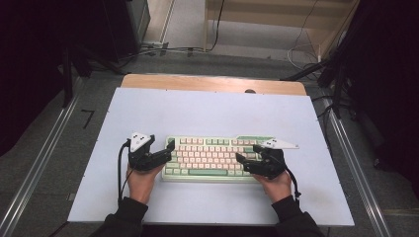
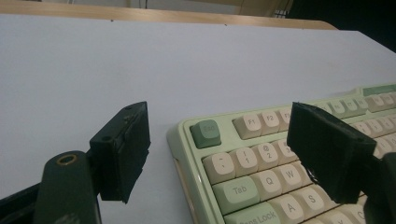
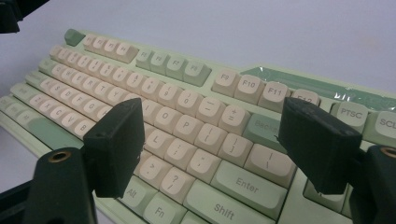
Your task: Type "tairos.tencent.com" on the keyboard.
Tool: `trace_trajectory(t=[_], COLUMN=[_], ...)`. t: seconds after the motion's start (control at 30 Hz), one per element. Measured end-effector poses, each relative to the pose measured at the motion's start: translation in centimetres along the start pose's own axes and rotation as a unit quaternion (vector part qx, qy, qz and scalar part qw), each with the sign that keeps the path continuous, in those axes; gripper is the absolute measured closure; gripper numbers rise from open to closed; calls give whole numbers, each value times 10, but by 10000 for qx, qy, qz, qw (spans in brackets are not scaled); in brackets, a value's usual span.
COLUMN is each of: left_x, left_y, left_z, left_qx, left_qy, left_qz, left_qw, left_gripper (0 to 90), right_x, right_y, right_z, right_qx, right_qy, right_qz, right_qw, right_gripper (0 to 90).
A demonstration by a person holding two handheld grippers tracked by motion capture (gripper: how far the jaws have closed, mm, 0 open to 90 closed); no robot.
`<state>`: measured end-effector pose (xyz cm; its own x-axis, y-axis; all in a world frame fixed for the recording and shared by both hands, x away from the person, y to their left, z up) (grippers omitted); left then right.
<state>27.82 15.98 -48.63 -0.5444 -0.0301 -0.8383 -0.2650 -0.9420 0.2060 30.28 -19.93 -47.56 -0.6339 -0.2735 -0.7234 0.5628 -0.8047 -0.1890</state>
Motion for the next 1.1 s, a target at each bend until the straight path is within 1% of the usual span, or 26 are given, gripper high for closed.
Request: trace_trajectory(t=[0.1, 0.23, 0.37, 0.4, 0.43, 0.47, 0.5, 0.57, 0.6, 0.67, 0.7, 0.73, 0.77, 0.87, 0.9, 0.93, 0.97, 1.0, 1.1], left_x=[1, 1, 2, 2, 2, 2, 2, 2, 2, 2, 2, 2, 2, 3, 2, 2, 1, 1, -1], left_y=[1, 2, 4, 4, 5, 5, 6, 9, 11, 14, 16, 21, 21, 30, 33, 36, 41, 41, 49], left_z=[0, 0, 0, 0, 0, 0, 0, -1, -1, -2, -2, -3, -3, -5, -6, -7, -10, -10, -14], left_qx=[-55, -36, 52, 92, 136, 176, 176, 106, 143, 282, 373, 595, 595, 841, 884, 927, 1051, 1051, 1235], left_qy=[49, 81, 99, 102, 95, 98, 86, 17, -14, -14, -12, 21, 21, -82, -132, -190, -248, -248, -287], left_qz=[-63, -82, -103, -100, -116, -121, -160, -202, -214, -219, -259, -286, -286, -460, -515, -563, -555, -555, -602], left_qw=[10000, 9999, 9999, 9999, 9998, 9997, 9997, 9997, 9997, 9994, 9990, 9978, 9978, 9954, 9947, 9939, 9926, 9926, 9901], left_gripper=[219, 222, 249, 251, 279, 279, 305, 349, 378, 473, 473, 558, 594, 748, 813, 813, 900, 900, 900], right_x=[0, 0, 0, 0, 0, 0, 0, 0, 0, 0, 0, 0, 0, 0, 0, 0, 0, 0, 0], right_y=[0, 0, 0, 0, 0, 0, 0, 0, 0, 0, 0, 0, 0, 0, 0, 0, 0, 0, 0], right_z=[1, 1, 0, 0, 0, 0, 0, 0, 0, 0, 0, 0, 0, 0, 0, 0, 0, 0, 0], right_qx=[-4, -10, 1, -1, -5, -5, -14, -12, -11, -14, -14, -10, -13, -18, -19, -19, -14, -14, -21], right_qy=[29, 16, 7, 8, 7, 7, 13, 20, 18, 13, 13, 6, 6, 4, 4, 4, 9, 5, 5], right_qz=[12, -9, 19, 21, -2, -2, -4, 4, 6, 11, 11, 5, -7, -10, -12, -12, -5, -10, -11], right_qw=[10000, 10000, 10000, 10000, 10000, 10000, 10000, 10000, 10000, 10000, 10000, 10000, 10000, 10000, 10000, 10000, 10000, 10000, 10000], right_gripper=[212, 212, 213, 213, 212, 212, 212, 213, 212, 213, 213, 213, 213, 212, 213, 213, 213, 213, 213])
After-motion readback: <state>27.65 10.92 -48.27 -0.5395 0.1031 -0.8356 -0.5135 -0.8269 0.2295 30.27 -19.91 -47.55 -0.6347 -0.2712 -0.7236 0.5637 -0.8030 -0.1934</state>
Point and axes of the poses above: each handheld gripper's, and its own axes: z roughly backward along the jaws, x roughly out of its underside, y roughly to its right, the point moved 1 cm from there along -z, roughly forward along the jaws, and after that the axes turned 5 degrees about -y, right-handed, at the moved point
